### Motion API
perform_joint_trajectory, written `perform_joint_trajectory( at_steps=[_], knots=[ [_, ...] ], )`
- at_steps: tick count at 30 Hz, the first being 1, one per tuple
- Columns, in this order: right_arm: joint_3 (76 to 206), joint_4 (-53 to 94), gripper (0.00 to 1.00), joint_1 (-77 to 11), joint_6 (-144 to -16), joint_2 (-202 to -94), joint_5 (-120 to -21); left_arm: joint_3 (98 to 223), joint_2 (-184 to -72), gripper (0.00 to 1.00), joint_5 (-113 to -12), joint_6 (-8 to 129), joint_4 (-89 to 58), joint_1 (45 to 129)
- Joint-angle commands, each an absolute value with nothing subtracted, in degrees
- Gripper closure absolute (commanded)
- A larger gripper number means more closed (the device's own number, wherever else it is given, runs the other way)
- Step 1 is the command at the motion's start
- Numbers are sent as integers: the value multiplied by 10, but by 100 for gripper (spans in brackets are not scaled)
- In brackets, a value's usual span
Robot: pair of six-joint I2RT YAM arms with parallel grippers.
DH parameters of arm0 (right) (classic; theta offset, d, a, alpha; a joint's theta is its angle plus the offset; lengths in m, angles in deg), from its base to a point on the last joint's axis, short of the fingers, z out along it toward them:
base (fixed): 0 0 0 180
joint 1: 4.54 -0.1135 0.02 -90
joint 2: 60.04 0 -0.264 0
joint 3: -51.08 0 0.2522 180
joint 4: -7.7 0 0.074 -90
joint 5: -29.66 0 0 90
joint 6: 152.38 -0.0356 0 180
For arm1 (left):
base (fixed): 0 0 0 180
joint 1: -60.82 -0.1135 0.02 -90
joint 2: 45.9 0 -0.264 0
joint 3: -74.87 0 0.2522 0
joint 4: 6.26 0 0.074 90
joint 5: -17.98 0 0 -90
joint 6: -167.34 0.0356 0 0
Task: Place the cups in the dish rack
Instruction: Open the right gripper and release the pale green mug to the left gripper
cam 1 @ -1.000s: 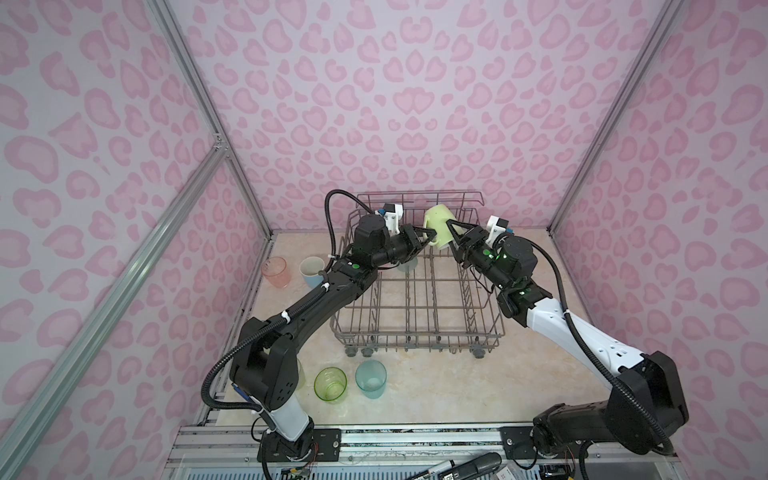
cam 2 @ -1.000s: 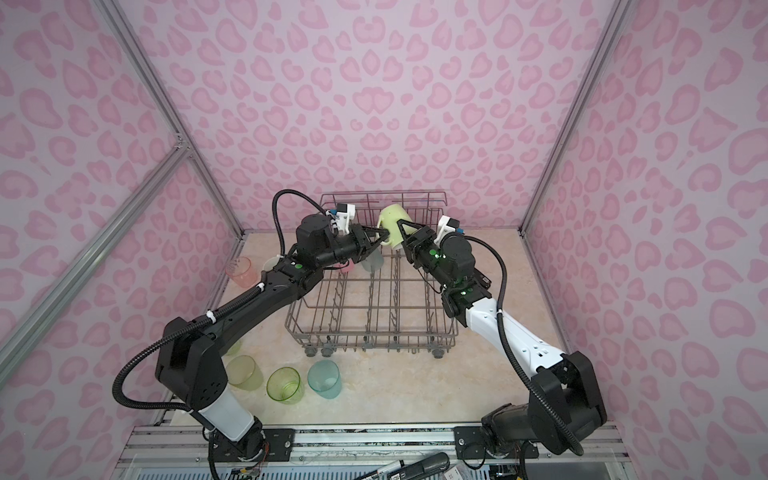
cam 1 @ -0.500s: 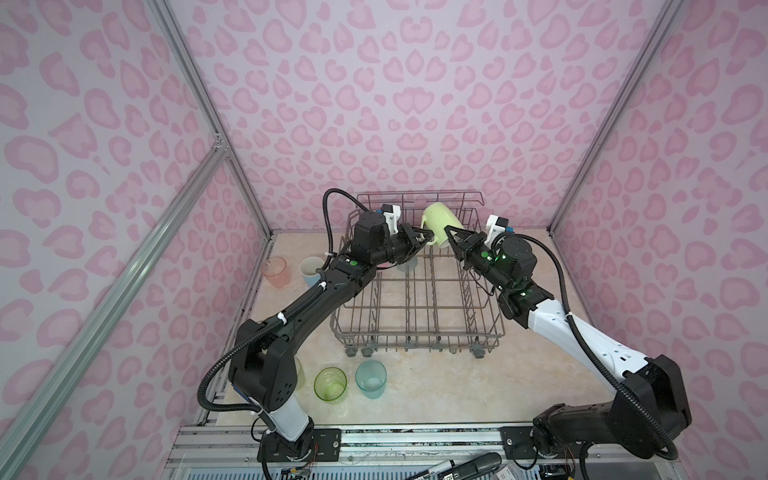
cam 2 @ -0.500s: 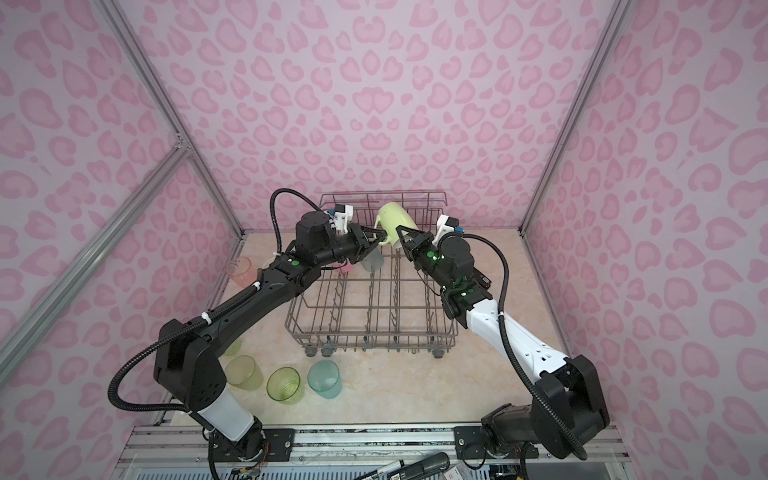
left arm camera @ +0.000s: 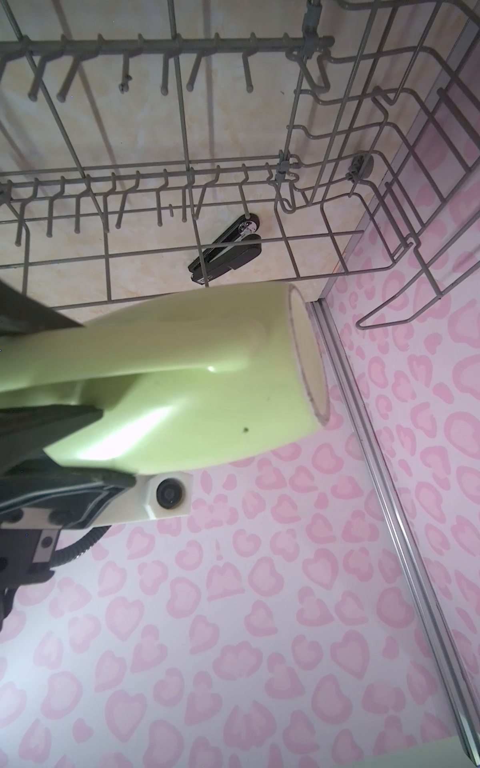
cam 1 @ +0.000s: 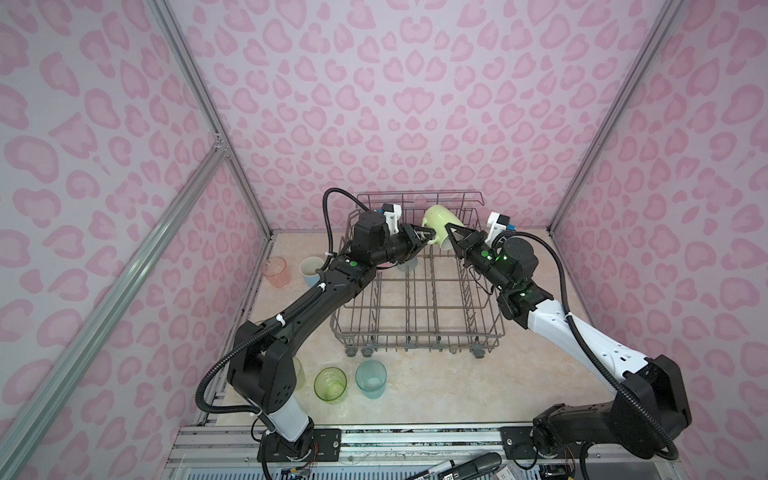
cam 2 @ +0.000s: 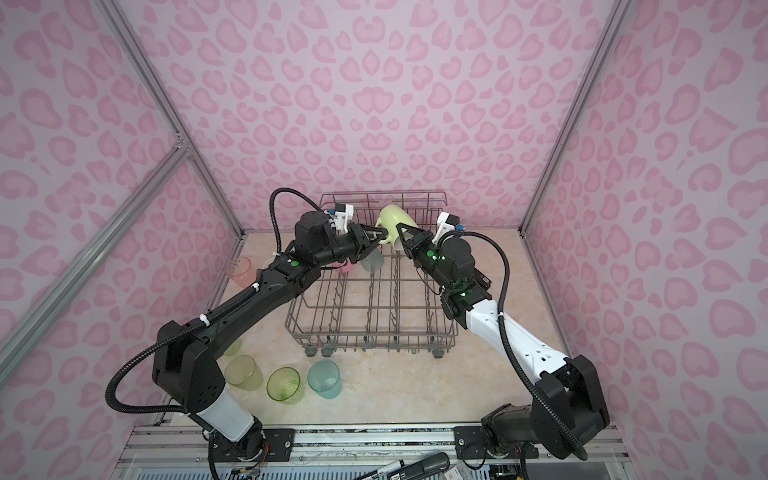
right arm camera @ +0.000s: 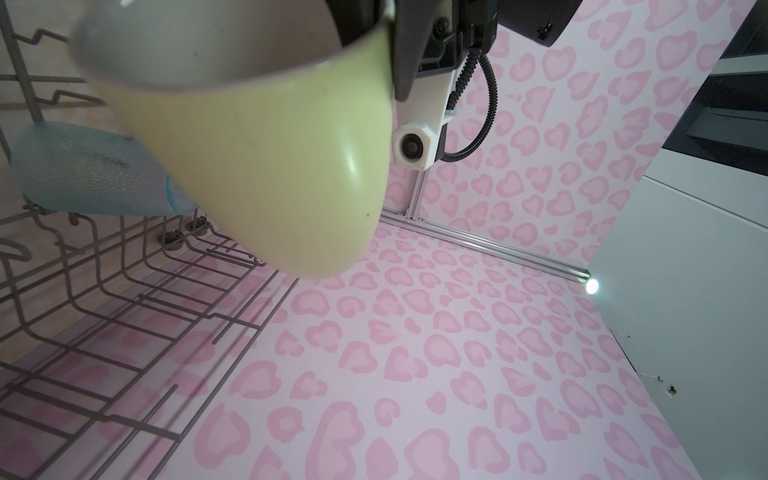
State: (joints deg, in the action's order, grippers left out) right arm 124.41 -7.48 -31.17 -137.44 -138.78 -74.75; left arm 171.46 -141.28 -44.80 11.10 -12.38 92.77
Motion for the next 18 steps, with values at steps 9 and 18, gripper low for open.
perform_joint_trajectory(
  at_steps=[9, 18],
  knots=[
    [1251, -149, 100, -318, -1361, -1387, -737, 1722, -1407, 91, -437, 122, -105, 926],
    [1233, -153, 83, -319, -1360, -1383, -734, 1722, -1403, 94, -455, 146, -108, 926]
  ],
)
